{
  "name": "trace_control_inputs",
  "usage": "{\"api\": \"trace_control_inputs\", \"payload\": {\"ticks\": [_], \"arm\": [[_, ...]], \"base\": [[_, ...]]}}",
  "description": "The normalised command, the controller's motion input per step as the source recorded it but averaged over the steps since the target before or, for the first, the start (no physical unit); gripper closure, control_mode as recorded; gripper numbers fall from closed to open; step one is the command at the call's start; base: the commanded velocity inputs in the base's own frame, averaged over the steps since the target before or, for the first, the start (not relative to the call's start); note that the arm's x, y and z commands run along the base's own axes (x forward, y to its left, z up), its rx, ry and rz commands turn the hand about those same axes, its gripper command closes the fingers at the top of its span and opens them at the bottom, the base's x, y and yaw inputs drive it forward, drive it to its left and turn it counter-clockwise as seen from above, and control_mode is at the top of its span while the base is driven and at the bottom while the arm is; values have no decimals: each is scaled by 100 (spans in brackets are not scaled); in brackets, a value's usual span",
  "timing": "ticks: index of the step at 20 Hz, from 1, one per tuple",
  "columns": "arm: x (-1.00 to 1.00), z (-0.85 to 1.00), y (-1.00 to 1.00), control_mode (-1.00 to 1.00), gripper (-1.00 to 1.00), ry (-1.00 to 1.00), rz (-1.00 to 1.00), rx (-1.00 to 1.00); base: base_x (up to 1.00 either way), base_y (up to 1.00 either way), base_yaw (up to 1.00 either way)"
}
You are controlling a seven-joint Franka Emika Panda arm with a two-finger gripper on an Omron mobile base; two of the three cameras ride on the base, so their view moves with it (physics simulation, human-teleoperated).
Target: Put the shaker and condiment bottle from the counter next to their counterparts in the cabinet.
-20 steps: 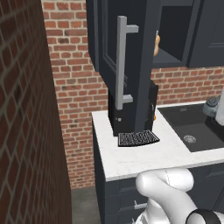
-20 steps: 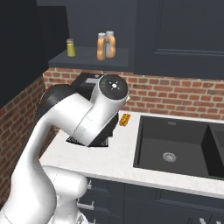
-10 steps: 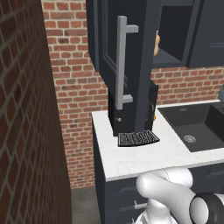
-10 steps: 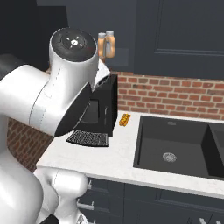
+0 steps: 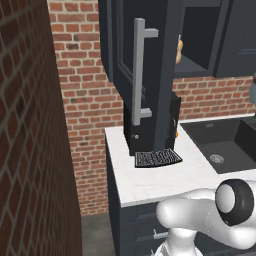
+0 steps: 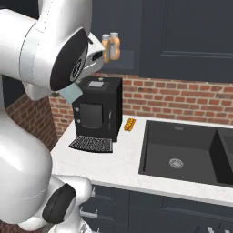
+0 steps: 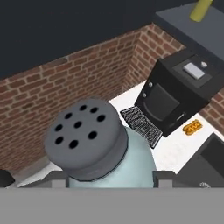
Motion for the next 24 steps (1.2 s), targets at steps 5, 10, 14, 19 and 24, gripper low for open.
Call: {"api": "trace_control_inputs", "payload": {"ticks": [5, 10, 14, 19, 24], "arm": [[2, 5, -2, -100, 100, 0, 0, 14], [-1, 6, 0, -100, 100, 0, 0, 31], [-10, -11, 24, -100, 100, -1, 1, 23], [0, -23, 60, -100, 100, -7, 3, 13], [1, -8, 77, -100, 100, -30, -3, 9]], "base": [[0, 0, 0], [0, 0, 0], [0, 0, 0], [0, 0, 0], [0, 0, 0]]}}
